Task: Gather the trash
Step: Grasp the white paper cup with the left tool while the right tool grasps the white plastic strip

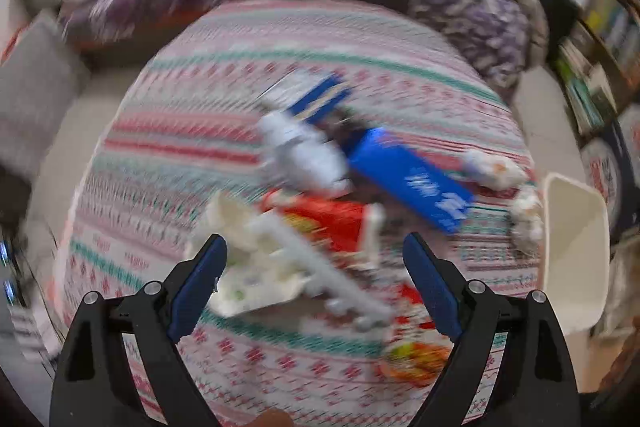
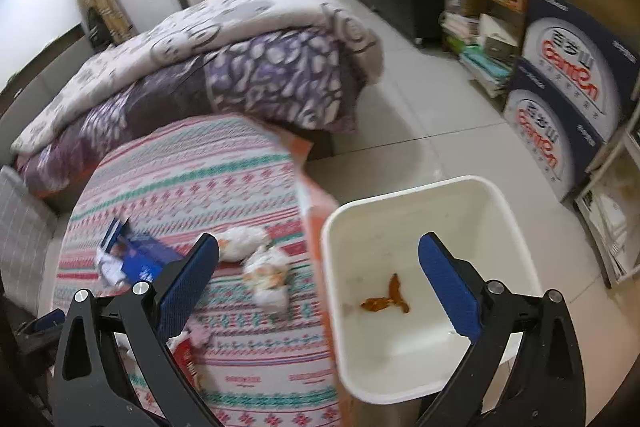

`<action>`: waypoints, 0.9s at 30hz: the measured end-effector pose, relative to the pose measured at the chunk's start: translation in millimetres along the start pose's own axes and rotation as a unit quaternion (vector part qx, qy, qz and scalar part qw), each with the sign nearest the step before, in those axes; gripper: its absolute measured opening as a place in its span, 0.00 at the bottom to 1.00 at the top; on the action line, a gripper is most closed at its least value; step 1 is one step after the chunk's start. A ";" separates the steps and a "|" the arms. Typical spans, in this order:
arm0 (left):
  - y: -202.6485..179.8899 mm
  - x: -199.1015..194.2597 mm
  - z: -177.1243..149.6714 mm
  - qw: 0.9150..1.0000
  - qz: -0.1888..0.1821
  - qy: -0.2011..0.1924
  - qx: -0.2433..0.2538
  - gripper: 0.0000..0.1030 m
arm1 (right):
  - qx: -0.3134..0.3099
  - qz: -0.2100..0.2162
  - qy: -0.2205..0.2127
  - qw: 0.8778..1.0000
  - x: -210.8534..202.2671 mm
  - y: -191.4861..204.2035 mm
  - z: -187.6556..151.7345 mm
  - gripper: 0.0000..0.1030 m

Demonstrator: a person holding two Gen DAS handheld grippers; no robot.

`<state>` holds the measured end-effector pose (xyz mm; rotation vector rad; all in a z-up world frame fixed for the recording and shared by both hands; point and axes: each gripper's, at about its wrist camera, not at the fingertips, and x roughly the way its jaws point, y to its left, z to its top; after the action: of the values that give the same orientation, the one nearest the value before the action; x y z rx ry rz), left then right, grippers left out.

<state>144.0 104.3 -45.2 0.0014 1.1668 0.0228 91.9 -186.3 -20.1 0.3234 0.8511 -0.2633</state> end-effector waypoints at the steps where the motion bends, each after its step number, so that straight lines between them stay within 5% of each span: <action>1: 13.7 3.9 0.2 1.000 -0.011 0.012 -0.026 0.85 | -0.005 0.004 0.004 1.000 1.4 5.5 -1.3 0.93; 5: 70.5 23.0 -2.2 0.982 -0.083 0.056 -0.160 0.87 | -0.019 0.014 0.012 1.000 7.1 24.5 -7.3 0.93; 9: 94.5 41.8 -9.4 0.964 -0.108 0.081 -0.230 0.88 | -0.035 0.018 0.021 0.999 11.7 35.9 -11.9 0.93; 21: 120.5 73.2 -22.4 0.919 -0.176 0.117 -0.333 0.89 | -0.034 0.026 0.053 0.998 28.2 42.5 -16.5 0.93; 23: 120.6 65.8 -22.0 0.920 -0.175 0.106 -0.334 0.75 | -0.034 0.030 0.056 0.997 30.0 45.6 -16.7 0.93; 27: 125.3 39.7 -16.8 0.938 -0.147 0.060 -0.309 0.75 | -0.050 0.045 0.062 0.996 31.6 59.6 -20.3 0.93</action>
<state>142.0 230.2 -86.6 -0.7399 1.2311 0.1267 118.9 -126.9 -46.6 0.2850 0.9658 -0.1172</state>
